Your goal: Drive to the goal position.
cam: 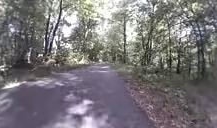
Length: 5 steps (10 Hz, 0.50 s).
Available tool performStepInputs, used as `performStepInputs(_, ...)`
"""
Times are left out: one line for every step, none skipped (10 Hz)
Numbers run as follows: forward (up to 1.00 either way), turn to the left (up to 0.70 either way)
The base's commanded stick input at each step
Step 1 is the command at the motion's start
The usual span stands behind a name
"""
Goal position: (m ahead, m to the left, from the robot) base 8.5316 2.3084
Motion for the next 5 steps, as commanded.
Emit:
performStepInputs(0.45, 0.0)
performStepInputs(0.45, 0.0)
performStepInputs(0.45, 0.0)
performStepInputs(0.45, 0.0)
performStepInputs(0.45, 0.0)
